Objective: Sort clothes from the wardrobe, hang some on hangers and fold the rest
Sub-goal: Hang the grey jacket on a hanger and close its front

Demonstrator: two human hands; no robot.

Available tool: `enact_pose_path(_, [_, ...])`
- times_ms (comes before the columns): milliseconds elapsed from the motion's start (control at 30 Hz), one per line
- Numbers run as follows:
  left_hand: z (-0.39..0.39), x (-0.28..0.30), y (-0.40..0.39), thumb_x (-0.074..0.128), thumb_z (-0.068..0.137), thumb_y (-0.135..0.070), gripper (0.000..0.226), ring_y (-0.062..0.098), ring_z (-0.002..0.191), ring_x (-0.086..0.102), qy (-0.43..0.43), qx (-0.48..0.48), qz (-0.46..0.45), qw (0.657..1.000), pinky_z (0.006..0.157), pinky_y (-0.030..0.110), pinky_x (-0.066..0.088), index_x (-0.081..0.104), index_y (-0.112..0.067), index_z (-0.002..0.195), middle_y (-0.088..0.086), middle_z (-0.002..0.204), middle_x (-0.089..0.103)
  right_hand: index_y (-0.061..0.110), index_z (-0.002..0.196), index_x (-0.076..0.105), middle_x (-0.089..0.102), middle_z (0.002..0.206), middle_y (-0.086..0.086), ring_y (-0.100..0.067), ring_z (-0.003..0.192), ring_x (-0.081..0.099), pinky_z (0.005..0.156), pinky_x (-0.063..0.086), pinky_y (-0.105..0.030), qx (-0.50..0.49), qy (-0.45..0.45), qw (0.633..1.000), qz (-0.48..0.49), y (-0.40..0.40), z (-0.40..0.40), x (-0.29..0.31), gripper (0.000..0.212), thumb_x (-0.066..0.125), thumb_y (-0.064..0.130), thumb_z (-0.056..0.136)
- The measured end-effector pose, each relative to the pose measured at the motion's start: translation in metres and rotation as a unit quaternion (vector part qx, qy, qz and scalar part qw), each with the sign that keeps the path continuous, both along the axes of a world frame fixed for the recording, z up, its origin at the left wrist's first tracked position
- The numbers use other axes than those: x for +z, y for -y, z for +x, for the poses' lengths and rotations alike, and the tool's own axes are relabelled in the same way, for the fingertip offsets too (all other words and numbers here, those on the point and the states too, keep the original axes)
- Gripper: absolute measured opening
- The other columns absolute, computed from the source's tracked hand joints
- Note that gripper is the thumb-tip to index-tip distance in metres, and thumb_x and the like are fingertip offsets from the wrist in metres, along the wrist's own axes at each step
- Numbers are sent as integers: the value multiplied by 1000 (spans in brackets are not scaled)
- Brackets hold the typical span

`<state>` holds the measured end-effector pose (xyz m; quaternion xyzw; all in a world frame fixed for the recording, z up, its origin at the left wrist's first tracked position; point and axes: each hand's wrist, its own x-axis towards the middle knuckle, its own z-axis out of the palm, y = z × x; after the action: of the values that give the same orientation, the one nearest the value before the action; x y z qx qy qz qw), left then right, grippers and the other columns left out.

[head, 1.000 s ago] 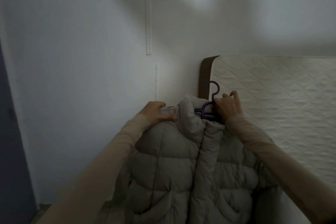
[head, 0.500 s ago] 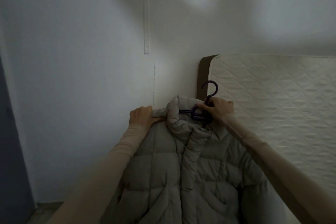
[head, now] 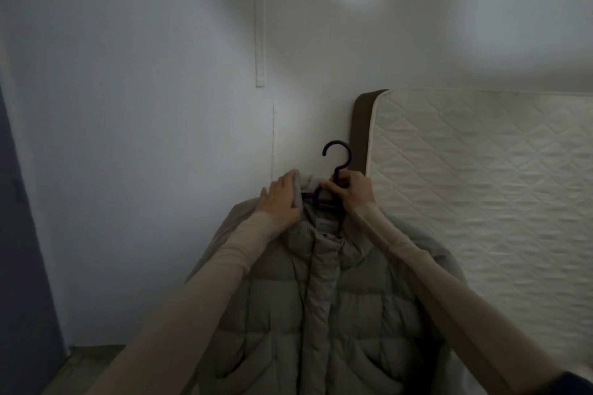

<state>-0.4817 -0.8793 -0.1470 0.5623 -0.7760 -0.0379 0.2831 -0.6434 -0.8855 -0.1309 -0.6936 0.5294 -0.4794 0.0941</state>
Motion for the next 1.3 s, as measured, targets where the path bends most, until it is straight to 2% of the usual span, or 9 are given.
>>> enact_pose_path(133, [-4,-13,5,61,82,-51,68,29,132,27,100,11,-67,993,111,46,24,34,-28,140,8,146,26,-5,83,67,60,67,-9,-17,69,53,51,33,-15,49,12,999,11,-6,12,-11,29,67,24,85])
enact_pose_path(400, [-5,-16,5,56,88,-46,45,27,115,43,84,53,-95,991,83,38,42,52,-20,124,6,122,49,-2,100,64,62,89,-8,-15,84,55,61,36,-4,90,-51,994,-21,-9,5,-19,27,72,17,81])
enact_pose_path(500, [0,-18,5,57,88,-43,45,28,116,42,72,78,-82,991,83,36,41,51,-18,125,6,124,49,5,116,56,56,115,-10,-23,106,51,88,41,-24,69,-62,995,-32,-6,-14,-31,51,79,16,72])
enact_pose_path(633, [11,-22,8,60,87,-42,45,29,113,43,39,105,-85,990,80,36,40,54,-15,122,7,120,52,15,128,47,54,124,-7,-26,115,47,95,40,-37,-21,-143,989,18,-3,-53,-54,80,86,35,61])
enact_pose_path(800, [17,-23,8,64,86,-22,29,30,107,46,-31,83,-158,983,81,32,35,57,-4,107,14,110,57,-3,120,44,55,110,-23,-36,104,55,77,36,-32,-83,-130,987,51,1,-90,-78,55,73,9,75])
enact_pose_path(900, [19,-22,8,62,84,-9,33,32,105,51,90,114,-204,968,102,43,34,53,1,114,18,112,56,-5,108,48,56,100,-25,-34,93,56,71,32,-28,-103,-47,993,-29,-5,-83,-78,26,51,9,86])
enact_pose_path(1033, [30,-23,19,82,48,-1,47,30,62,61,198,198,-266,923,79,46,55,61,4,90,16,75,60,-2,108,52,58,109,-24,-35,99,57,79,38,-36,-124,-197,971,-51,-4,-75,-73,20,41,10,97])
enact_pose_path(1167, [30,-21,19,53,86,-6,38,33,102,56,165,194,-170,952,103,41,33,41,2,122,16,114,53,-3,107,58,63,101,-26,-41,90,62,70,44,-42,-122,-248,956,-95,-1,-75,-71,24,44,13,95])
enact_pose_path(1300, [32,-20,21,46,87,-3,37,35,101,56,156,180,-155,959,95,36,34,36,1,122,17,114,57,2,97,65,68,91,-23,-39,82,64,64,44,-37,-110,-133,978,-118,-3,-74,-61,40,39,31,89])
